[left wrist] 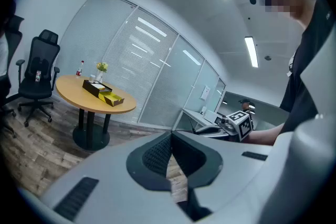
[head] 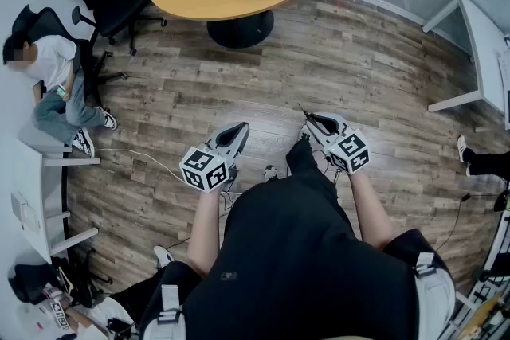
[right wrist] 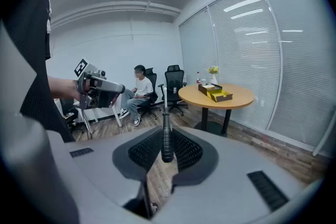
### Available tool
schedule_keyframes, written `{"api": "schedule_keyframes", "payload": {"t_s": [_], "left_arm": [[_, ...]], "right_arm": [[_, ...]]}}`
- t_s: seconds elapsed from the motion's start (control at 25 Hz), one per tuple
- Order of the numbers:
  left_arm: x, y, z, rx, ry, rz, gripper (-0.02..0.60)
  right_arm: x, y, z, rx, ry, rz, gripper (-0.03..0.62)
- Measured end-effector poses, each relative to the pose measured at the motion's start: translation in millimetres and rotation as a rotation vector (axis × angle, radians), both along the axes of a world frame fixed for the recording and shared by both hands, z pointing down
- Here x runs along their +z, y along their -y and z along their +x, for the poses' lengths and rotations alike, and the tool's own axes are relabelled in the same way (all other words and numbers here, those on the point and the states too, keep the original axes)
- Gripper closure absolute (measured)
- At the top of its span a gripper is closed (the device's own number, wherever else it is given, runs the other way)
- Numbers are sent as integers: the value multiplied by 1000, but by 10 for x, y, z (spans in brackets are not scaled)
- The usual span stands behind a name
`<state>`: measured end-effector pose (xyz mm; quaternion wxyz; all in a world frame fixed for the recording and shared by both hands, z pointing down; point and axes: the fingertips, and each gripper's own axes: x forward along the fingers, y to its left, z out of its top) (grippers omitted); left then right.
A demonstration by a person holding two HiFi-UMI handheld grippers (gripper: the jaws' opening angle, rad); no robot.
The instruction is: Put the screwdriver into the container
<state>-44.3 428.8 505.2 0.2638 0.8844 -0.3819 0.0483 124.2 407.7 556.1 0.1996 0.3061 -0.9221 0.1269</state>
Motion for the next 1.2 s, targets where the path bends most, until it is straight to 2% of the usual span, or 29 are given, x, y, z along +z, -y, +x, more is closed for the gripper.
{"api": "schedule_keyframes", "payload": {"t_s": [0.28,1.2], "left_arm": [[69,12,19,16,17,-9,577],[92,163,3,13,21,-30,577]], "right_arm": [[36,58,-105,-33,-32,11,537],[89,239,-75,24,5,-27,538]]}}
